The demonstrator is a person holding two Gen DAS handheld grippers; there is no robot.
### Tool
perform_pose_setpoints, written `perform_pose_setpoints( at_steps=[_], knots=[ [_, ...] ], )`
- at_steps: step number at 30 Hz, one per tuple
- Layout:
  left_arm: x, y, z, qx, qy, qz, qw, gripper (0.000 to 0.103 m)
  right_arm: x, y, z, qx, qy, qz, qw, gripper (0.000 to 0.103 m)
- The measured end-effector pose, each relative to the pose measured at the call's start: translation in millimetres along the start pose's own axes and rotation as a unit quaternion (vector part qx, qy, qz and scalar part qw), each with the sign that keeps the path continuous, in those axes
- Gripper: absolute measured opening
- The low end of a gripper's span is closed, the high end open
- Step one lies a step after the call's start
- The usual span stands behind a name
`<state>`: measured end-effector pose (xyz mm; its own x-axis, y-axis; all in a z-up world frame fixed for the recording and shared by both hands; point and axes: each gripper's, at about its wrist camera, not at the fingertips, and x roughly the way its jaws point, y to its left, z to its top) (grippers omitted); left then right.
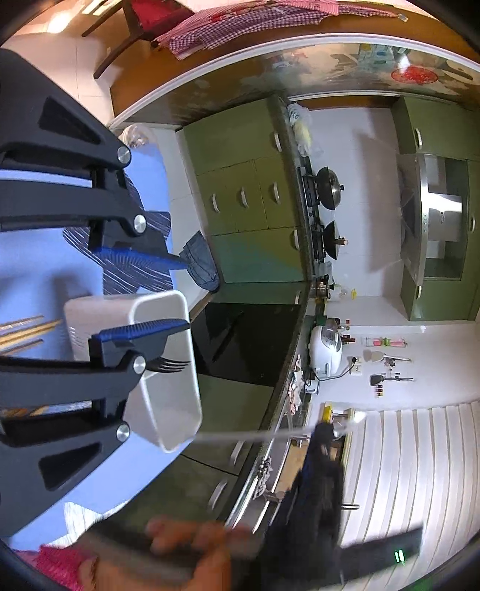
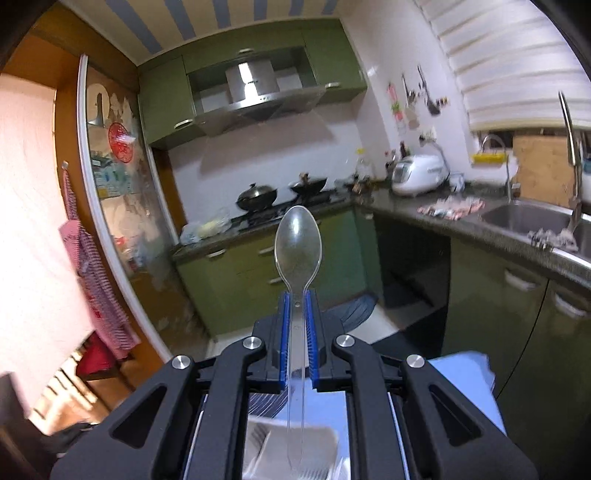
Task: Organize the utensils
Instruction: 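Lower the fork into the white caddy and open the left gripper while the right gripper carries the spoon, then lower the spoon into the white caddy and open the right gripper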
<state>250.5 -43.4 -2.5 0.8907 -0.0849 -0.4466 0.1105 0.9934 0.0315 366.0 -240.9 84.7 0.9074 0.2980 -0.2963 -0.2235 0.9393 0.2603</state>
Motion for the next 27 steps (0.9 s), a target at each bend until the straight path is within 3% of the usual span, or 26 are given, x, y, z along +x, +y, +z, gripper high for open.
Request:
perform_pose_setpoints(
  at_steps=[5,12,17,21,24,27],
  knots=[
    [-11,1,-4,0.008,-0.002,0.000,1.0000,0.027,19,-2,-26,-0.006,0.016,0.004,1.000,0.009],
    [-15,0,-7,0.007,0.008,-0.003,0.9999,0.027,-11,-6,-71,-0.021,0.023,0.019,0.999,0.009],
    [-15,-5,-15,0.009,0.037,-0.006,0.9993,0.028,-19,0,-99,-0.057,0.057,0.006,0.997,0.009],
    [-13,-4,-25,0.004,0.083,-0.005,0.9965,0.034,-19,1,-117,-0.064,0.086,0.003,0.994,0.011],
    [-11,-3,-34,0.004,0.118,0.000,0.9930,0.035,-20,2,-124,-0.071,0.098,0.001,0.993,0.028],
    [-7,-1,-44,-0.005,0.156,-0.002,0.9878,0.035,-25,3,-127,-0.073,0.104,-0.005,0.992,0.035]
  ],
)
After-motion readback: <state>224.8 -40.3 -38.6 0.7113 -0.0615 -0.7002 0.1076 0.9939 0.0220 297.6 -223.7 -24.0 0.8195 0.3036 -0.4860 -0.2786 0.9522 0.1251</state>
